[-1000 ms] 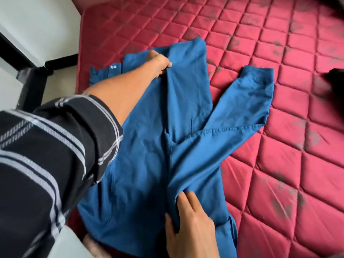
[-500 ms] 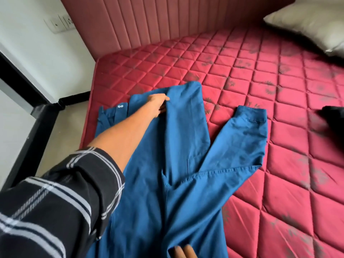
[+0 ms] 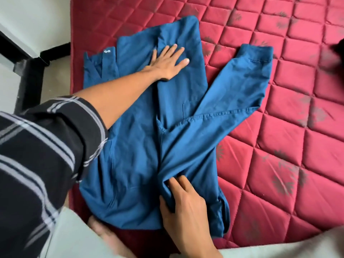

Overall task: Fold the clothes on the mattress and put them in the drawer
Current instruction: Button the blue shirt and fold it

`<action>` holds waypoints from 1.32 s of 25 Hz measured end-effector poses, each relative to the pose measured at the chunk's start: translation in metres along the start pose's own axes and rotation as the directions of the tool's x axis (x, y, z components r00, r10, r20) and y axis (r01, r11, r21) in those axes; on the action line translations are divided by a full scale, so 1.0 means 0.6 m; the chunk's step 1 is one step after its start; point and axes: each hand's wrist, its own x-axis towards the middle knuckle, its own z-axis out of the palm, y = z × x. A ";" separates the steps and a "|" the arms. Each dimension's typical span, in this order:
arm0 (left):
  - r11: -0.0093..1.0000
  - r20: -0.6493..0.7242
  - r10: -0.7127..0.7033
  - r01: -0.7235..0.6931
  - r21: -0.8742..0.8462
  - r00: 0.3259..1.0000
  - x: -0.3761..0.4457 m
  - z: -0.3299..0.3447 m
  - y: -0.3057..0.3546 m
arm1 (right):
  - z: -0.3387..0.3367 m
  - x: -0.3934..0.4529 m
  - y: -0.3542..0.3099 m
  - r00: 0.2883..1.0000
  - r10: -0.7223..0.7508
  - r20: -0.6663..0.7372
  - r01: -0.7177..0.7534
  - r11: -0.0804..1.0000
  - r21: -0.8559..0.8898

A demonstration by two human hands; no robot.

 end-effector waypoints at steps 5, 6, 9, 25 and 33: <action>0.933 0.126 -0.344 0.324 0.154 0.931 0.031 -0.046 -0.012 | 0.001 -0.006 -0.005 0.988 0.093 0.124 -0.099 0.994 0.042; 0.939 0.052 -0.321 0.311 0.148 0.946 0.037 -0.060 0.018 | 0.004 -0.003 -0.007 0.982 0.125 0.140 -0.132 0.990 0.039; 0.977 -0.207 0.074 -0.112 -0.183 0.976 0.025 -0.081 0.174 | 0.014 0.009 -0.005 0.977 0.182 0.109 -0.179 0.983 -0.035; 0.075 -0.028 -0.822 0.059 -0.995 0.569 -0.380 -0.246 -0.078 | -0.003 -0.009 -0.010 0.999 -0.024 0.041 0.030 0.990 -0.137; -0.577 0.333 -0.749 -0.318 -0.752 0.573 -0.608 -0.154 -0.268 | -0.034 -0.041 -0.037 0.985 -0.021 0.174 0.027 0.999 -0.030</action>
